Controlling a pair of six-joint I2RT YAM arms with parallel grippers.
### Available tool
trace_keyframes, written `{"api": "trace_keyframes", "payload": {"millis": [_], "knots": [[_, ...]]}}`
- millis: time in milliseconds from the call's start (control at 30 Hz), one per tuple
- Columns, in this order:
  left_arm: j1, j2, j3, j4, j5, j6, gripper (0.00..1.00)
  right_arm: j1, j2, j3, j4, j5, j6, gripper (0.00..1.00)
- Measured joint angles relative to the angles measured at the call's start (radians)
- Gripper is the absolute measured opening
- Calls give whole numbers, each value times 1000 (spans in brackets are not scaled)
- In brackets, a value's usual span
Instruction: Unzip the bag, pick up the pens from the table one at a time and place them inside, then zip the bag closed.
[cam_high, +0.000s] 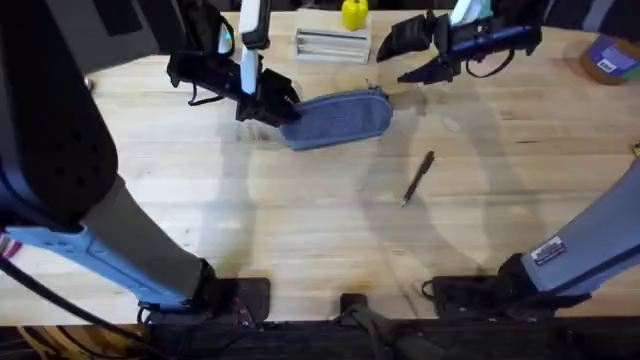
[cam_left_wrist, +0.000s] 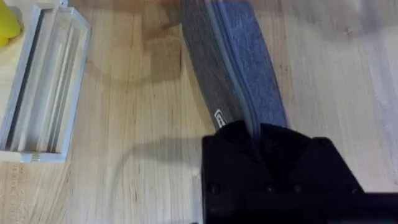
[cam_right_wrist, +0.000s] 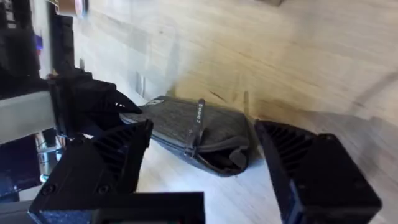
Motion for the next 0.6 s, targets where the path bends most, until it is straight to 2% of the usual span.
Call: {"api": "trace_keyframes", "payload": {"millis": [233,367,533,567,600], "knots": [[0,0,0,0,0,0,42,0,0,13,-12,-32,8,994],[0,0,0,0,0,0,42,8,0,13,-26,-40,-72,994],[0,0,0,0,0,0,42,56,0,55,-109,40,-155,994],[0,0,0,0,0,0,42,87,0,155,-213,120,-204,994],[0,0,0,0,0,0,42,111,0,361,-365,214,-277,994]]}}
